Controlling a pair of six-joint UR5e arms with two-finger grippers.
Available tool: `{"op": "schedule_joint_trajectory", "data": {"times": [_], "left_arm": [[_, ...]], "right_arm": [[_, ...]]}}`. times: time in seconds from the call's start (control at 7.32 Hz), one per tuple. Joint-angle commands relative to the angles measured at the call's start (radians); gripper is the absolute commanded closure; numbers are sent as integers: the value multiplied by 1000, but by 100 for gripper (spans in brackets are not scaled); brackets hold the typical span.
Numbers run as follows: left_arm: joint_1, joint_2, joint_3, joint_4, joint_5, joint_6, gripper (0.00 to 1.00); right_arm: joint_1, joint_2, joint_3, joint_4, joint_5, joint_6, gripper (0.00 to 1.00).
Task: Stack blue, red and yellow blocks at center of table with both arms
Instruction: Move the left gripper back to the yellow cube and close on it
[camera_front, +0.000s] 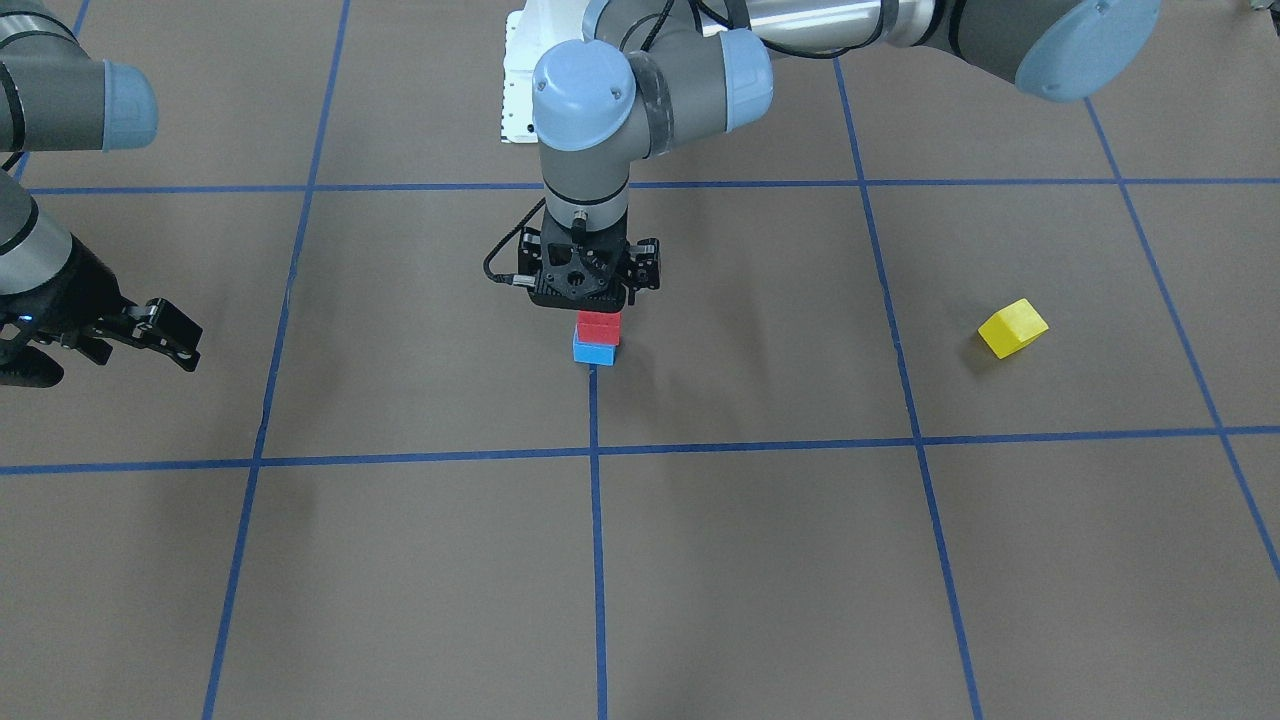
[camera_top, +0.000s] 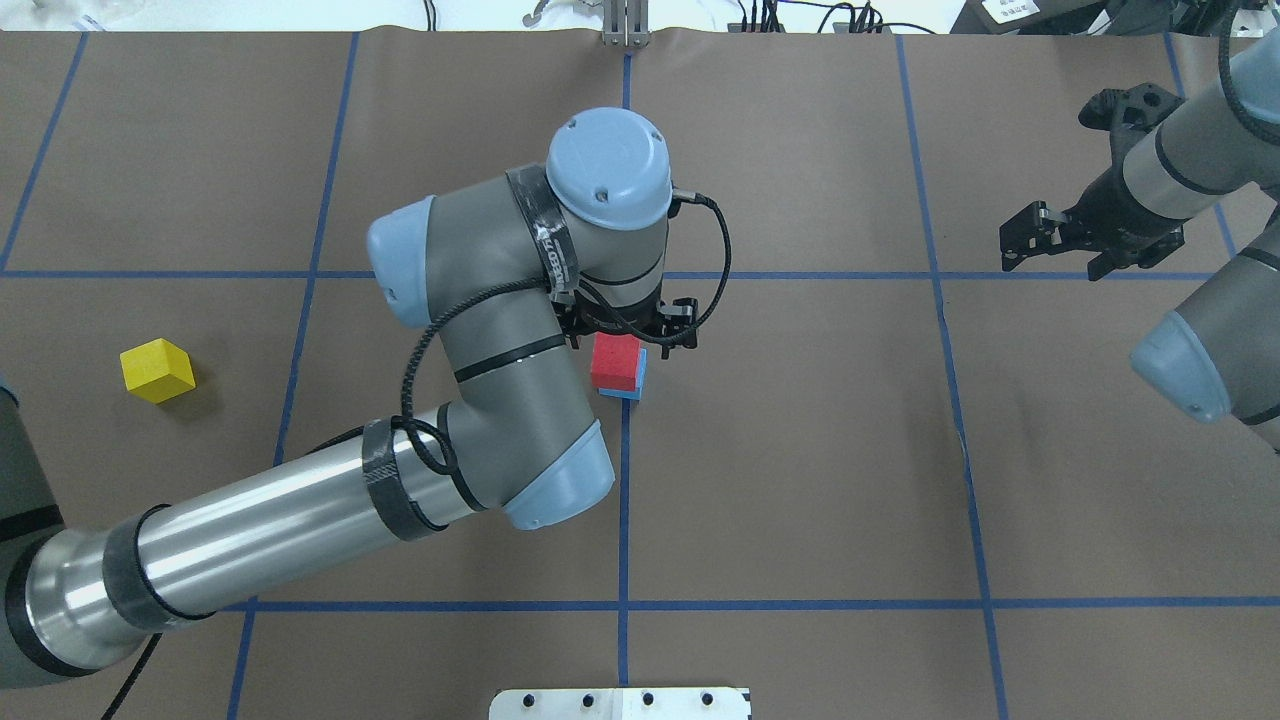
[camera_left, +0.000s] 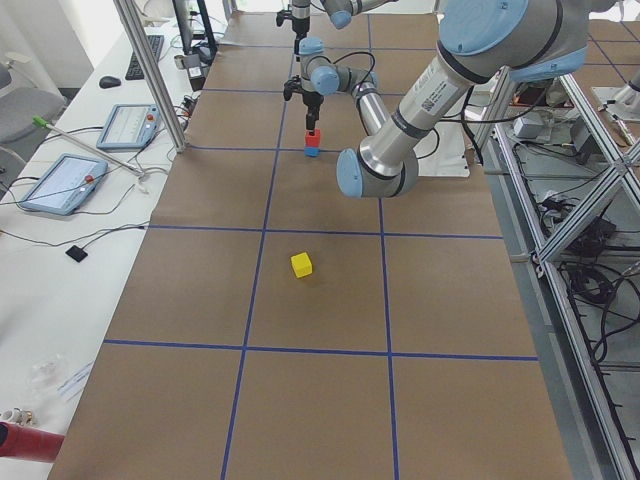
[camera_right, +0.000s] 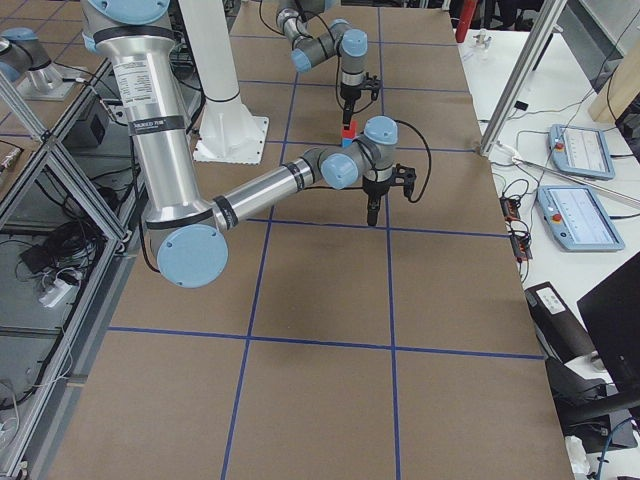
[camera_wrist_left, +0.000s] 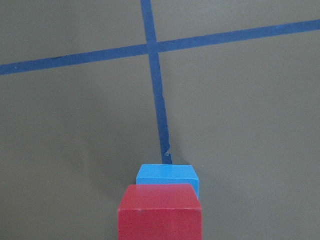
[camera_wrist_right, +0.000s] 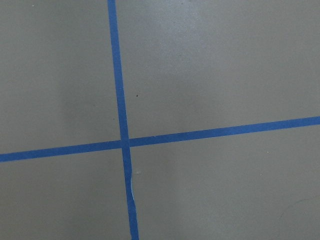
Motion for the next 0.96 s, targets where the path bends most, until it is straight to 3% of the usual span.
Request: {"op": "schedule_joint_trajectory", "data": {"times": [0.0, 0.14, 0.27, 0.41, 0.68, 0.82], "left_arm": [[-95, 164, -318, 163, -52, 116, 1], [-133, 329, -477, 160, -58, 162, 1], [-197, 463, -548, 145, -64, 245, 1], [-292, 636, -556, 61, -137, 350, 1], [-380, 911, -450, -274, -175, 294, 1], [-377, 915, -346, -380, -178, 127, 1]], "right_arm": [[1, 0, 3, 3, -1, 0, 0], [1, 0, 3, 5, -1, 0, 0], [1, -1, 2, 15, -1, 0, 0], [2, -6, 0, 24, -3, 0, 0], [5, -7, 0, 26, -1, -5, 0], [5, -6, -1, 26, -1, -5, 0]]}}
